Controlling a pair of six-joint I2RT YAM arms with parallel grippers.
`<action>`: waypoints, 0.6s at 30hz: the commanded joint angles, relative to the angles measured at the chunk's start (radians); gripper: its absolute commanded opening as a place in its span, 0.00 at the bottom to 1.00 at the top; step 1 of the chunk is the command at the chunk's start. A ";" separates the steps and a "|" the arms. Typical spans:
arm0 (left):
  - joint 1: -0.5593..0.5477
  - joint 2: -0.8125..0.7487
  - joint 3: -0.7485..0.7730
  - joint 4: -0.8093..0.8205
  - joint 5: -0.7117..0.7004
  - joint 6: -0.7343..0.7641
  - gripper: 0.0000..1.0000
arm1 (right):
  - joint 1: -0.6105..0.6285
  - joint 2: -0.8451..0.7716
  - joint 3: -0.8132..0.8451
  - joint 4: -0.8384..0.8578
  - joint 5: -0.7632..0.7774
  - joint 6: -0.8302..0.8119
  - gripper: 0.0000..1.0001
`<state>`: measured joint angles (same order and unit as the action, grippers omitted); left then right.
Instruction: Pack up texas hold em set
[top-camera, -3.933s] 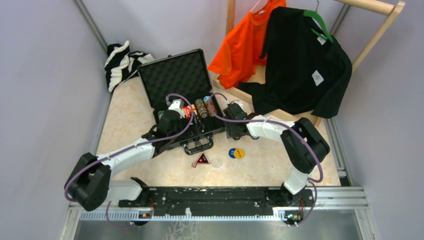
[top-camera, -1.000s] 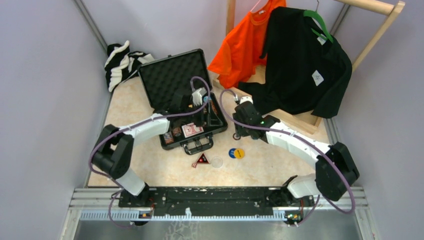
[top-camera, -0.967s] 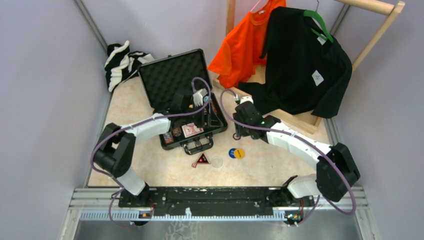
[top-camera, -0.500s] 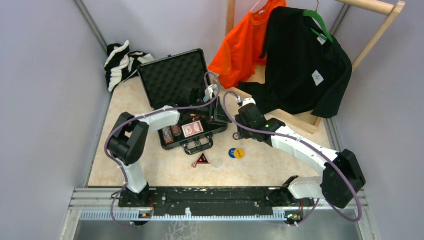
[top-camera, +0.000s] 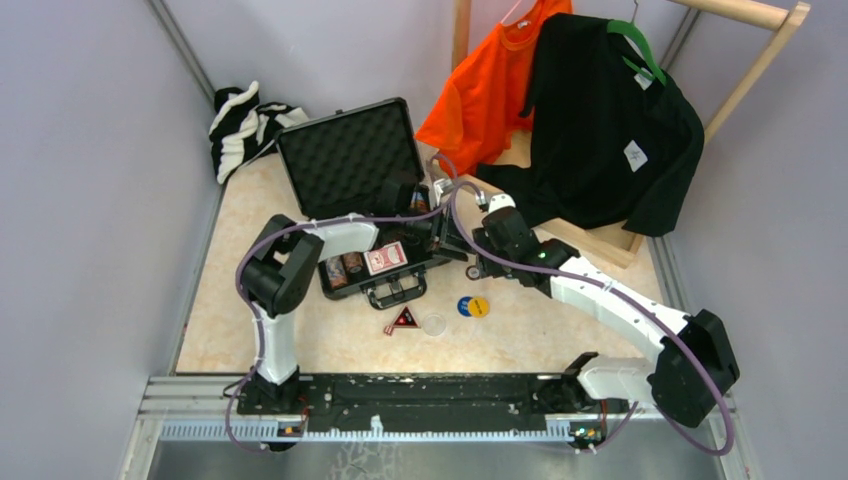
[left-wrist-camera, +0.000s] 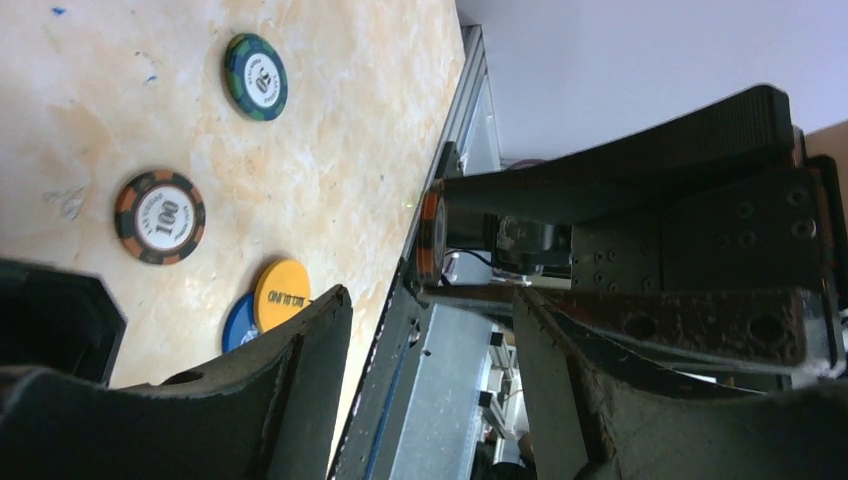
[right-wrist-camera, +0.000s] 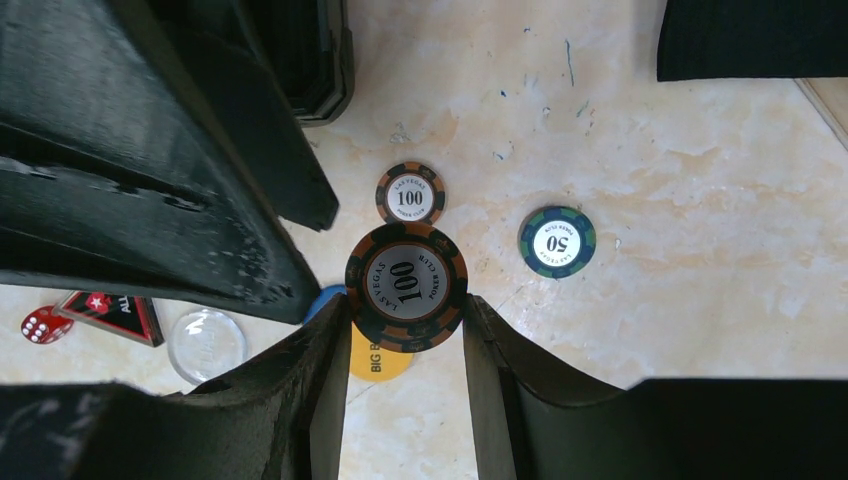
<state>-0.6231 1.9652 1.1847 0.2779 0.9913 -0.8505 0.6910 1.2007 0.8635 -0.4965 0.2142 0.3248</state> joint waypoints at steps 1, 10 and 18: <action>-0.028 0.050 0.069 0.051 0.043 -0.040 0.66 | 0.006 -0.027 0.024 0.027 -0.005 -0.016 0.39; -0.055 0.108 0.122 0.067 0.053 -0.070 0.64 | 0.007 -0.034 0.037 0.017 0.004 -0.018 0.39; -0.068 0.129 0.112 0.095 0.081 -0.076 0.53 | 0.007 -0.035 0.034 0.020 0.003 -0.019 0.39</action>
<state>-0.6750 2.0720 1.2827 0.3336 1.0317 -0.9264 0.6918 1.1995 0.8639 -0.5053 0.2111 0.3145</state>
